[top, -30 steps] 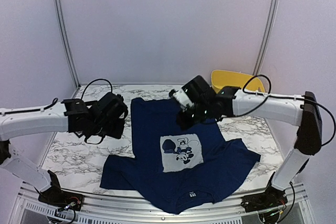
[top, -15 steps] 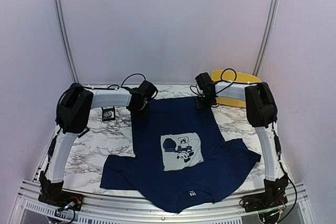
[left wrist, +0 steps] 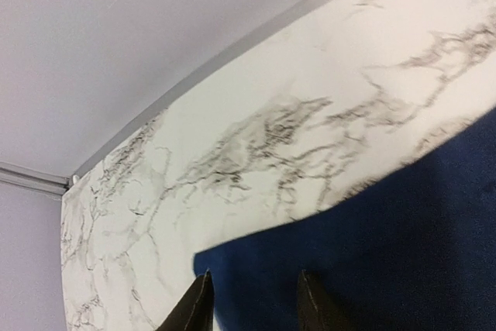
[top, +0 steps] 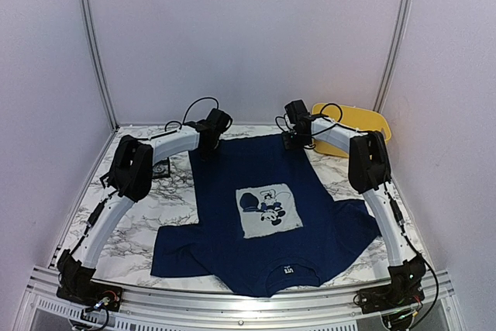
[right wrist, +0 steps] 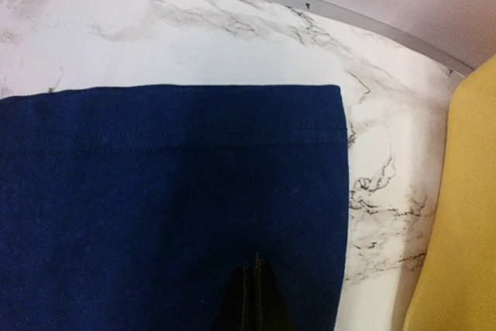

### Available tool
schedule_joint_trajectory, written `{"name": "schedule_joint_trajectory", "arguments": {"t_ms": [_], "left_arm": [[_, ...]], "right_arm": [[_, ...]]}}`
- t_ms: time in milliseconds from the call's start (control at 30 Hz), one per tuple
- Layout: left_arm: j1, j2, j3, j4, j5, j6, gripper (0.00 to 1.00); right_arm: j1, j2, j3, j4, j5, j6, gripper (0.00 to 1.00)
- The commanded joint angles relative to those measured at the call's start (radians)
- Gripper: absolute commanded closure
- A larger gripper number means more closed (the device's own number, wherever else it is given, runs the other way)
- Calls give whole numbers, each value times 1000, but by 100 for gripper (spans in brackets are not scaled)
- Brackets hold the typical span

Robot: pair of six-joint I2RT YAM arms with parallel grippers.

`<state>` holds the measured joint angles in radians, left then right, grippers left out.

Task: Pin the brooch onto the clothing

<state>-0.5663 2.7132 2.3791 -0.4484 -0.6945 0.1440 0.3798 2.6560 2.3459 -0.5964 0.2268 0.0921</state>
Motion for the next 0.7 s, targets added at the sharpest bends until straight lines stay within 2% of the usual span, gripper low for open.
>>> {"name": "schedule_joint_trajectory", "arguments": {"t_ms": [0,133,267,333,467,567,667], "left_arm": [[60,11,73,42,-31,38,62],[76,-58,86,54,2,32,57],[47,-287,-80,59,84,35,49],[26,-453,-255,60,107,10,48],[-18,-787,-670,62,197,-123,47],[-91,-998,-950,52,207,-198,48],[-173,-1151,-1140,-26,217,-313,51]], "right_arm": [[-10,11,71,51,-60,-22,100],[-8,-50,105,48,-122,-47,100],[-2,-226,30,-2,-139,-77,97],[-3,-371,-116,-19,-116,-83,97],[-6,-710,-552,16,-44,-57,97],[-20,-867,-796,-54,45,40,99],[-41,-963,-996,-127,110,156,100]]}}
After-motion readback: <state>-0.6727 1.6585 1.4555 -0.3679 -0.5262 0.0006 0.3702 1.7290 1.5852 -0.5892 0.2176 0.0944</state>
